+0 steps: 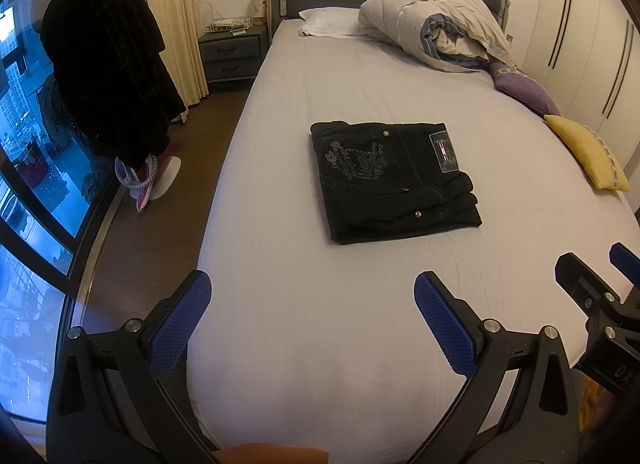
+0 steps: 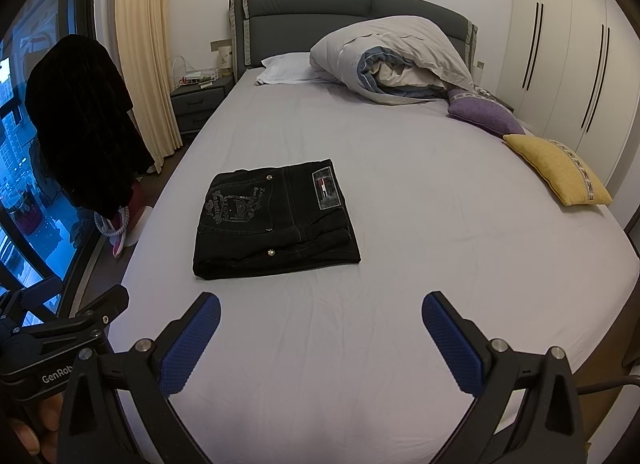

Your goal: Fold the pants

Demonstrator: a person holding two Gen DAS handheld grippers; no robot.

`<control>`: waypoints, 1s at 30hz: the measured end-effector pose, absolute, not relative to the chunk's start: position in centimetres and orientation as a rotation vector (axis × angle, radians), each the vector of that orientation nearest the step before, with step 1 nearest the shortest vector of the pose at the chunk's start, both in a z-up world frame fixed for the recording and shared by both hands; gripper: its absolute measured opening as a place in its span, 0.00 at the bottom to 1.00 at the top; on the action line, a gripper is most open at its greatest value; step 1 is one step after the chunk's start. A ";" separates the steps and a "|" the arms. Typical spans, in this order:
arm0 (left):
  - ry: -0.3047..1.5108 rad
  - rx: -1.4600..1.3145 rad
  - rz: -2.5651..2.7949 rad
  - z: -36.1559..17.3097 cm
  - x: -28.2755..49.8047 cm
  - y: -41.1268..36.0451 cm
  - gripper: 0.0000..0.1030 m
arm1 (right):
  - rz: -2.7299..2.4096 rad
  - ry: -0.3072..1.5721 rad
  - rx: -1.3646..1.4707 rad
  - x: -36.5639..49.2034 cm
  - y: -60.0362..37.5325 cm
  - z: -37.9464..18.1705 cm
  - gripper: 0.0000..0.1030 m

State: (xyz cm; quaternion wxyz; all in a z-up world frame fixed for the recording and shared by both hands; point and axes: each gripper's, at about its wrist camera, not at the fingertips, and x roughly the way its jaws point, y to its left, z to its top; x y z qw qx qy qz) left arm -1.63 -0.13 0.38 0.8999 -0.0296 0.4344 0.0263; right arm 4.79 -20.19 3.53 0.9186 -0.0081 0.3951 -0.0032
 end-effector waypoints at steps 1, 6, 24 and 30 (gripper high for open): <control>0.900 -0.061 0.054 0.3 -1.6 -0.2 1.00 | -0.006 0.812 -0.016 4.8 -20.2 3.5 1.00; 0.900 -0.061 0.050 0.2 -1.6 -0.1 1.00 | -0.007 0.812 -0.016 4.8 -20.2 3.6 1.00; 0.904 -0.056 0.038 -0.1 -1.5 -0.2 1.00 | -0.006 0.813 -0.017 4.8 -20.2 3.6 1.00; 0.905 -0.056 0.040 0.0 -1.4 -0.2 1.00 | -0.006 0.814 -0.016 4.8 -20.2 3.6 1.00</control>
